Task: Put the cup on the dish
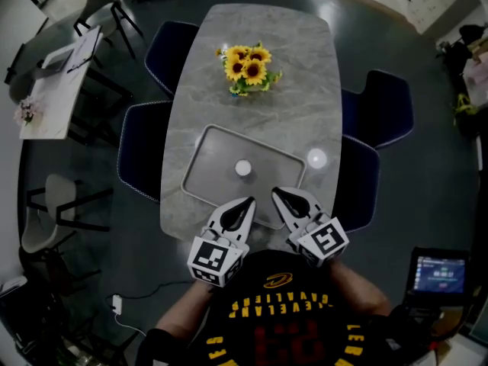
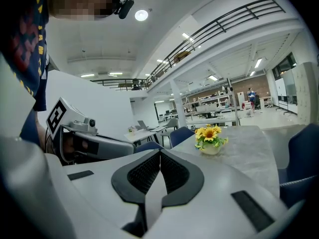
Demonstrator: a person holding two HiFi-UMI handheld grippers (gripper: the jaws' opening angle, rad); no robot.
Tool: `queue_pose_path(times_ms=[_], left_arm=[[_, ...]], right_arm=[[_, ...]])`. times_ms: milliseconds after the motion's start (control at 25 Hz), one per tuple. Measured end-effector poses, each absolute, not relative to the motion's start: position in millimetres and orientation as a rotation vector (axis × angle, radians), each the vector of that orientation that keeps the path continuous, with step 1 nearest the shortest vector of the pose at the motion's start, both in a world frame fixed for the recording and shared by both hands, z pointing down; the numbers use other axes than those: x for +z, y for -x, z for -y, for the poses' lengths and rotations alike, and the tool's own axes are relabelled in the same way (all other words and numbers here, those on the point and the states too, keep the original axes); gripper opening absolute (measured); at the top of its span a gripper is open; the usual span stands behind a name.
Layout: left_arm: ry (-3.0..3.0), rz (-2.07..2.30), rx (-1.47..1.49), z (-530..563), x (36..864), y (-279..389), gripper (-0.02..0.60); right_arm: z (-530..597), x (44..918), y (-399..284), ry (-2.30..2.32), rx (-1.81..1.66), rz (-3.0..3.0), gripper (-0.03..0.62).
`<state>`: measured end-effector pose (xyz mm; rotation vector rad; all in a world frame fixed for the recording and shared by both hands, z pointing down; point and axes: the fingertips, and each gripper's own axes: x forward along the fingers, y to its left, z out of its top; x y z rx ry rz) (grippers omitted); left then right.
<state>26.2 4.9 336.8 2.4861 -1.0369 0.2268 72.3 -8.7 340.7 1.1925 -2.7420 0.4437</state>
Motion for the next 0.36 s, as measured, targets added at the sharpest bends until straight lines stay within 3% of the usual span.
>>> queue_pose_path(times_ms=[360], left_arm=[[-2.496, 1.035, 0.239, -9.2, 340.2, -32.5, 0.002]], right_arm=[[7.0, 342.3, -75.0, -1.197, 0.446, 2.76, 0.008]])
